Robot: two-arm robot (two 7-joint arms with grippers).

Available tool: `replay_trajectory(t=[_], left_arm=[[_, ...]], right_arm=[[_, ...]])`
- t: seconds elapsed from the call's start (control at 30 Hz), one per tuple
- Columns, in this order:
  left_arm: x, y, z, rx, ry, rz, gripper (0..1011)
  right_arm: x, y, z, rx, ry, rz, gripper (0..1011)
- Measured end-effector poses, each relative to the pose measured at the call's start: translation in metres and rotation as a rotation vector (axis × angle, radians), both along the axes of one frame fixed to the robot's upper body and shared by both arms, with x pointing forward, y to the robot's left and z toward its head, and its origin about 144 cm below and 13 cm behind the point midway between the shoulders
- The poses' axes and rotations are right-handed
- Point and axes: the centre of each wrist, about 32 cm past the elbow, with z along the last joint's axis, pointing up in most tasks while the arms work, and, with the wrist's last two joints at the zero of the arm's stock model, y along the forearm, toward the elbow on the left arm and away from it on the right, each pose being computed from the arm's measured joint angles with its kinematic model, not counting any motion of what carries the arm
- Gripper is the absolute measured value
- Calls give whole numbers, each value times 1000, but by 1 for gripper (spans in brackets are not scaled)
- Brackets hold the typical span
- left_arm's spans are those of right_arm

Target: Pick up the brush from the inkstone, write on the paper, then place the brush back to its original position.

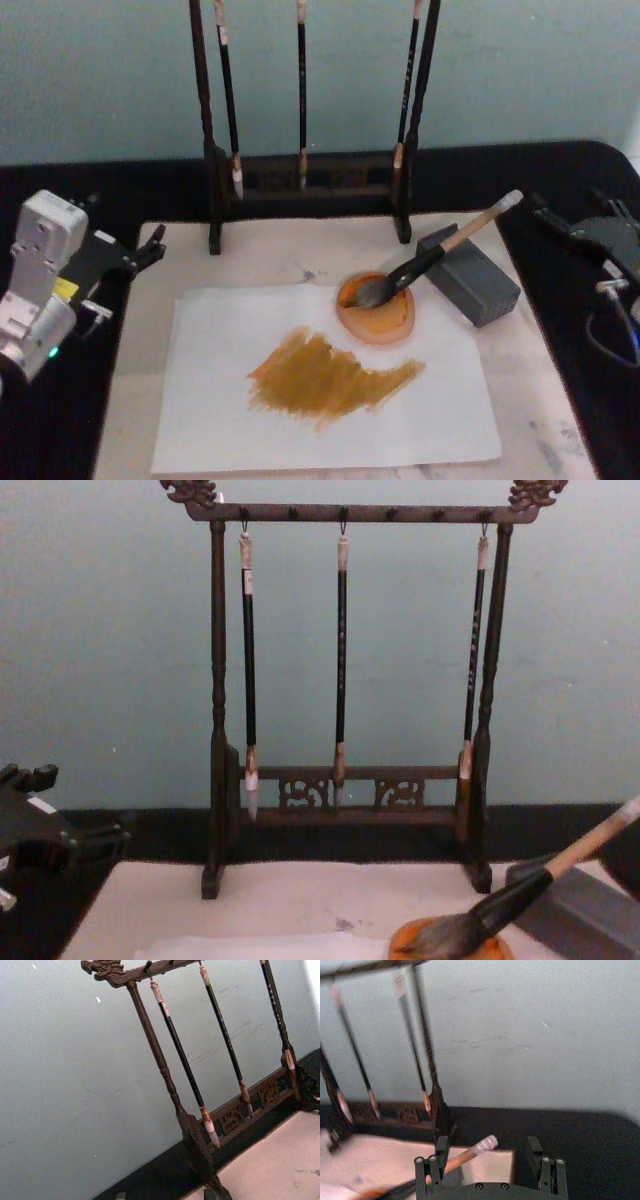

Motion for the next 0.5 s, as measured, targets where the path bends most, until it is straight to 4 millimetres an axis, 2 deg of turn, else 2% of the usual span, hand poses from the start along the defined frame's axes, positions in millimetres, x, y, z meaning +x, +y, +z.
replay_trajectory(t=[0.27, 0.5], left_arm=[[0, 0, 0, 0, 0, 0, 1010], [0, 0, 0, 0, 0, 0, 1010]], right_arm=[[-12, -11, -3, 464, 160, -49, 1000], [-4, -7, -14, 701, 241, -12, 1000]])
